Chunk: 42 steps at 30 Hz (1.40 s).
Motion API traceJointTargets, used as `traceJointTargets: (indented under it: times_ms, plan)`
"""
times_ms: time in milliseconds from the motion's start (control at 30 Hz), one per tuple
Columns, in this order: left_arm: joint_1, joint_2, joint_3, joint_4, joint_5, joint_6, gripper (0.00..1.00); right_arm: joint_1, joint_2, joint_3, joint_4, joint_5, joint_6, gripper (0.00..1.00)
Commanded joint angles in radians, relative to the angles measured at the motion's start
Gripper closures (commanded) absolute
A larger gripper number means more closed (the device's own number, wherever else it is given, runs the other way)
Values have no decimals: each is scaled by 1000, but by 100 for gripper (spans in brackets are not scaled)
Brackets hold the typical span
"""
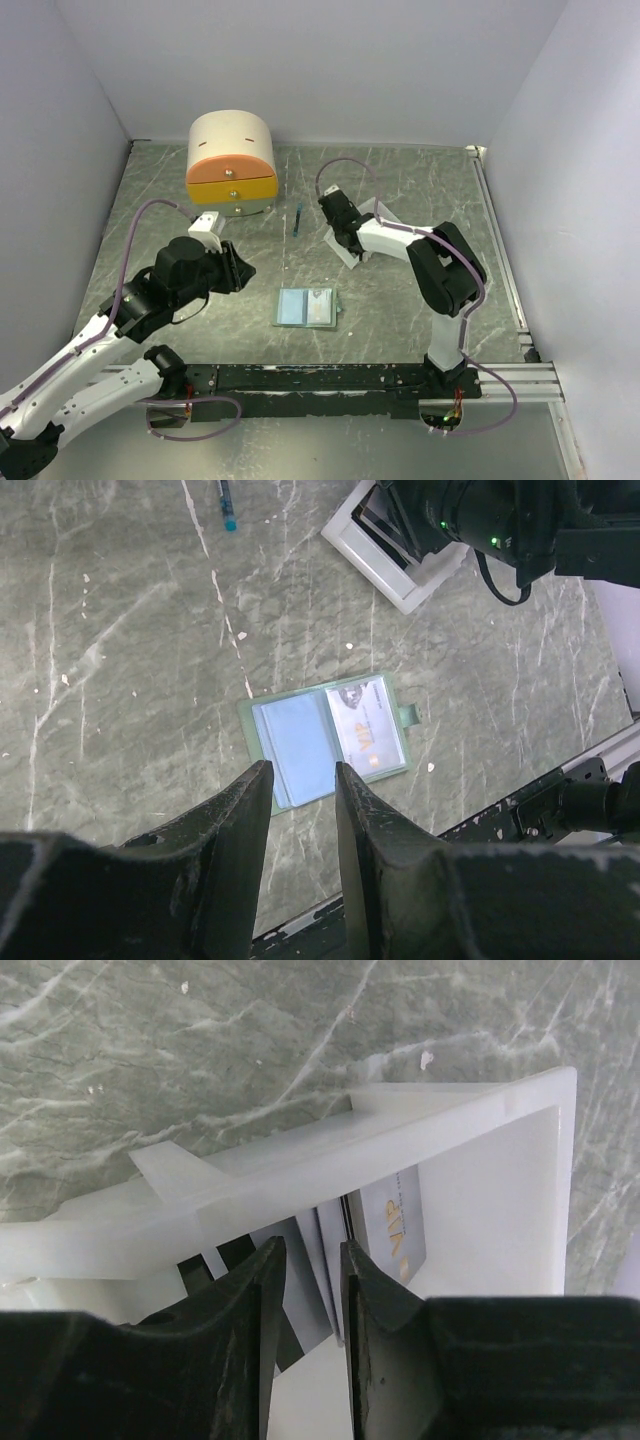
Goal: Put the credit cards into the card holder
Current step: Pick up the credit card from the storage box.
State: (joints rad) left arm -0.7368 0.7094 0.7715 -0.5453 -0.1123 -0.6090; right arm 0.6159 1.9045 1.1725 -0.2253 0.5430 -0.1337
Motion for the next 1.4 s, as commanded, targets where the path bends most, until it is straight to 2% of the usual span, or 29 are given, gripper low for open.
traceJointTargets:
  times_ms: [0, 333, 767, 1367]
  plan:
    - [-5, -8, 19, -15, -21, 11, 57, 18, 33, 16, 32, 110, -10, 72]
    - [-5, -6, 20, -10, -17, 15, 57, 21, 10, -6, 79, 202, -11, 81]
    - [-5, -10, 17, -9, -16, 13, 57, 21, 4, -3, 113, 227, -32, 90]
    - [-5, 5, 23, -2, -15, 20, 57, 21, -28, 5, 110, 238, -32, 93]
